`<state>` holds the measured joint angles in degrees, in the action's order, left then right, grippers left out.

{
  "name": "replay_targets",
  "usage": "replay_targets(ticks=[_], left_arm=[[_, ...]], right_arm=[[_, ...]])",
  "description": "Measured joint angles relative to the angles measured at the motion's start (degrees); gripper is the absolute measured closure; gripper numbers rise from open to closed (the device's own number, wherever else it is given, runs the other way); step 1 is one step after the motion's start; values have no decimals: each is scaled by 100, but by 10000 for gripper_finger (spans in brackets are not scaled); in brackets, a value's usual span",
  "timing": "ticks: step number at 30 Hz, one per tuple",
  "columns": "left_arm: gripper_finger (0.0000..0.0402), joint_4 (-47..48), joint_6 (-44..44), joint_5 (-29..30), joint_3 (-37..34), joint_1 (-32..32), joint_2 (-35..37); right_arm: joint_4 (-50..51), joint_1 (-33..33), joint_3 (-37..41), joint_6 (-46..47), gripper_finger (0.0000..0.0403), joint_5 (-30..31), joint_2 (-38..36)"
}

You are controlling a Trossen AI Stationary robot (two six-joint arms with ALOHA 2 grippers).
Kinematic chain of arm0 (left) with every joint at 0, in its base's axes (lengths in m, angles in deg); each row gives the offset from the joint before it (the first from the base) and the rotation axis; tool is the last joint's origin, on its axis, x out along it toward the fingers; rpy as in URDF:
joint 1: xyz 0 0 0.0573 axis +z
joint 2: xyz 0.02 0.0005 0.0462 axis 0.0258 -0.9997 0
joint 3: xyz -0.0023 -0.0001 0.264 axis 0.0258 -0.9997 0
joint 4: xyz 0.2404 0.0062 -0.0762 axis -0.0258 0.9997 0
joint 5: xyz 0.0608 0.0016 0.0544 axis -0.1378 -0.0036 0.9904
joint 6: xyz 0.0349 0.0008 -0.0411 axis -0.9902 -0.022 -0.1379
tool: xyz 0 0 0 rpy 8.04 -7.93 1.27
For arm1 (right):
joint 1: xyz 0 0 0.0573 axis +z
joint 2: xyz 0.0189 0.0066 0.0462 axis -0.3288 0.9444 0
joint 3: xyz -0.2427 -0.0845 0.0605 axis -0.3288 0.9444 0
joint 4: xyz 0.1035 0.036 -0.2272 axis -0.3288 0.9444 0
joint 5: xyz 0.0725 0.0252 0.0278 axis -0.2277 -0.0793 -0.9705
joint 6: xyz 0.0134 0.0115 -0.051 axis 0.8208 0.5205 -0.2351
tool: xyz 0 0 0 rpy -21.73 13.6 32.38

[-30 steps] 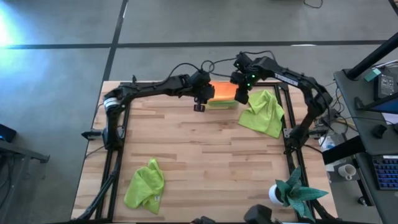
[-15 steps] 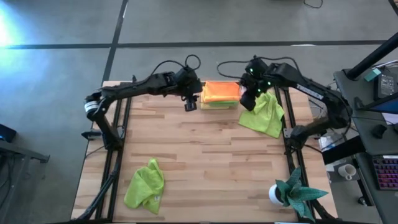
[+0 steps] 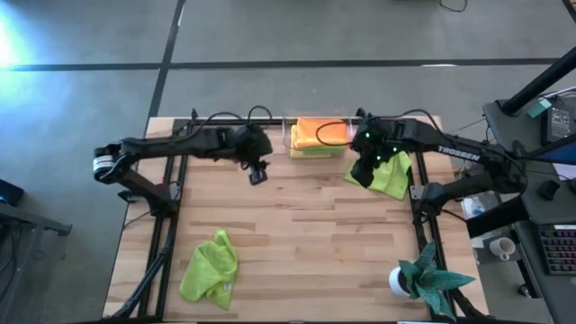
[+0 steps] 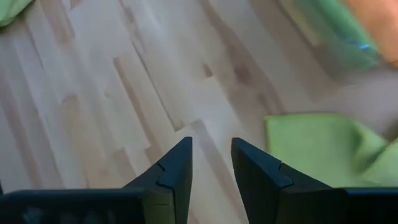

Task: Fold microfiber towels
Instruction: Fold the light green microfiber cloth

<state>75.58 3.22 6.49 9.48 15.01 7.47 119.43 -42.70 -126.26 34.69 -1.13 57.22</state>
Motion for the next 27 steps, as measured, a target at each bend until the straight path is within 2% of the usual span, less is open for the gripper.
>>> replay_targets(ticks=[12,23,27], left_arm=[[244,-89,1897,-4,-837,-1445,542],[244,59,4319,-4,-1273,-2876,535],[244,65,5453,-4,-1425,-3305,541]], right_arm=[[-738,971,409,609,297,0,-18],[-882,1651,410,967,301,1,-25],[-914,1831,418,976,306,19,-21]])
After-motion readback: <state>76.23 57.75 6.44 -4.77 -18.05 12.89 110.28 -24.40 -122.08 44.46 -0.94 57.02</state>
